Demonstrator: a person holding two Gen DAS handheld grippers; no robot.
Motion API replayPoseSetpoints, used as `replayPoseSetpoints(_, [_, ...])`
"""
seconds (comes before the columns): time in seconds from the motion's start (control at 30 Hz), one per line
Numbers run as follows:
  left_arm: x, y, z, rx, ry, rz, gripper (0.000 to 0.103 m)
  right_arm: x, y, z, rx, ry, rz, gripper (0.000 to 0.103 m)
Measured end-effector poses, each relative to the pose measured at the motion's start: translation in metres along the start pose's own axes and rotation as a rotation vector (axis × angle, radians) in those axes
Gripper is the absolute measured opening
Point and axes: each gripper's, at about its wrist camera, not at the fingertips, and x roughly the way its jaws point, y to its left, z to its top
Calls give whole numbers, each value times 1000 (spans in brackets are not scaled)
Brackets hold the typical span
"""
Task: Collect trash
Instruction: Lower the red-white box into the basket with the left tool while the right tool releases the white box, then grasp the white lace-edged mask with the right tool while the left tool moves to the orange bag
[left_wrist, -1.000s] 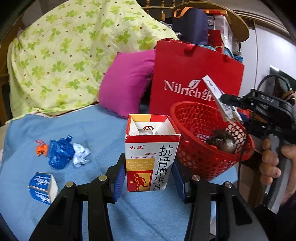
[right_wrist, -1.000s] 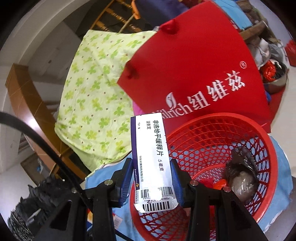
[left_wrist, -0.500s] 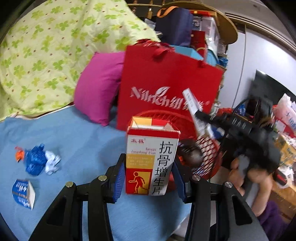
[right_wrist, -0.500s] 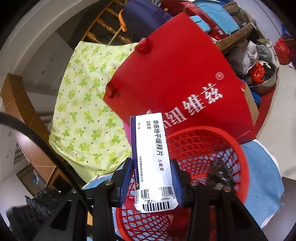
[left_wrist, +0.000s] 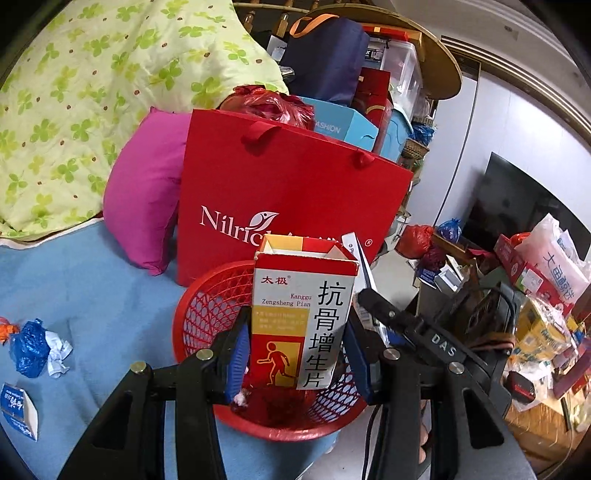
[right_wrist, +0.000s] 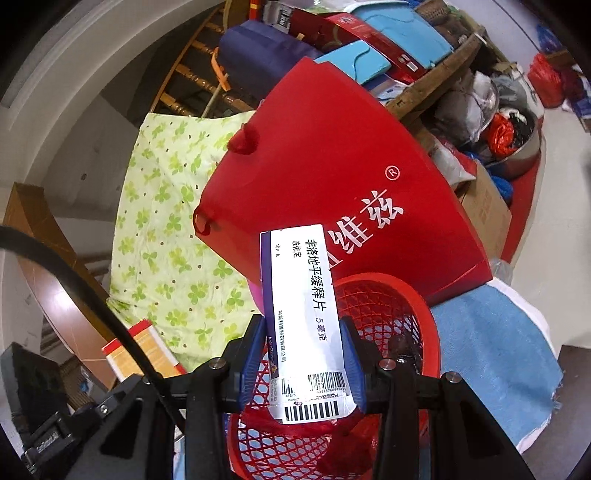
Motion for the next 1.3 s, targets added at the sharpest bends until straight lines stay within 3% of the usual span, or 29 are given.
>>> replayPoseSetpoints(0.17, [17, 5, -2, -28, 38, -32, 49, 4, -1, -2, 16, 22, 5, 45])
replayPoseSetpoints(0.3, [31, 13, -8, -46, 68, -7, 50, 6, -1, -4, 35, 38, 1, 49])
replayPoseSetpoints(0.37, [35, 19, -12, -48, 79, 18, 58, 6, -3, -5, 56, 37, -13, 66])
replayPoseSetpoints(0.4, [35, 23, -14, -52, 79, 28, 64, 5, -3, -5, 65, 30, -15, 66])
replayPoseSetpoints(0.63, [9, 50, -28, -58, 30, 77, 67, 7, 22, -12, -44, 16, -28, 66])
replayPoseSetpoints(0.9, [-50, 109, -75, -63, -29, 296, 71, 6, 86, -42, -318, -52, 7, 66])
replayPoseSetpoints(1.07, [-102, 180, -109, -172, -62, 519, 72, 7, 137, -77, -511, -78, 82, 66])
replayPoseSetpoints(1.13, [-121, 207, -116, -247, -79, 587, 73, 11, 160, -98, -586, -66, 133, 66])
replayPoseSetpoints(1.2, [-136, 230, -120, -324, -100, 609, 73, 18, 176, -117, -633, -26, 179, 66])
replayPoseSetpoints(1.3, [-148, 250, -129, -355, -111, 669, 74, 36, 193, -143, -671, 59, 211, 66])
